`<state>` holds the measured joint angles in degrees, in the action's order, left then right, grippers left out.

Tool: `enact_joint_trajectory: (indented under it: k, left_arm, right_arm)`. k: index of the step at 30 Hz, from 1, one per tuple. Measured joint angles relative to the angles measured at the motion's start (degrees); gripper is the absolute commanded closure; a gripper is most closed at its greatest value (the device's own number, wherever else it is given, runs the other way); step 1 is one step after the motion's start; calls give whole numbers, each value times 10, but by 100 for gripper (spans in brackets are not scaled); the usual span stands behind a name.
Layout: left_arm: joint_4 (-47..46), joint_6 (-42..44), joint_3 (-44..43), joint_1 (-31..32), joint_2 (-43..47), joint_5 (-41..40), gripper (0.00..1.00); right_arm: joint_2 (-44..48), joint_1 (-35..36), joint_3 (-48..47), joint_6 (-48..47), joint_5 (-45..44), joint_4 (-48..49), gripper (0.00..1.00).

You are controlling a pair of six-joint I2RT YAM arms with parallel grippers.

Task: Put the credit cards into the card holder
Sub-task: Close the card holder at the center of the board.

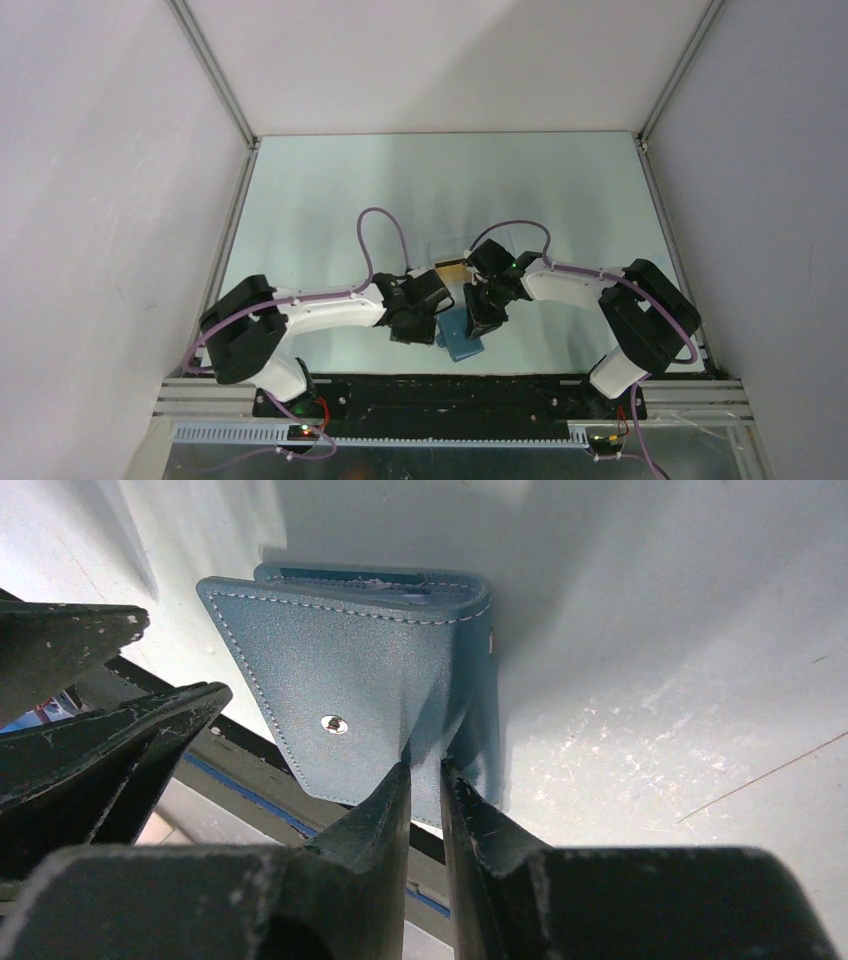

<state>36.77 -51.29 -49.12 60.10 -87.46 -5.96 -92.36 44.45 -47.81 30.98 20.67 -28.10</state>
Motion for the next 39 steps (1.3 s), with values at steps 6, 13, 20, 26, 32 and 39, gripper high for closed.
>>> enact_joint_trajectory:
  k: [6, 13, 20, 26, 32, 39]
  left_arm:
    - [-37, -3, 5, 0, 0, 19, 45]
    - [-48, -3, -6, 27, -18, 34, 40]
    - [-26, -5, -32, 39, -50, 27, 38]
    - [-2, -27, -51, 42, -68, 12, 40]
    - [4, -57, -56, 41, -73, -2, 47]
    - [-68, -109, 9, 17, -19, -13, 50]
  right_arm:
    - [0, 0, 0, -1, 0, 0, 78]
    - [0, 0, 0, -2, 0, 0, 78]
    - [-2, 0, -2, -2, 0, -2, 79]
    - [-4, 0, -3, -4, 0, -4, 79]
    - [-5, 0, -4, -6, 0, -4, 79]
    - [-7, 0, -4, -10, 2, -4, 79]
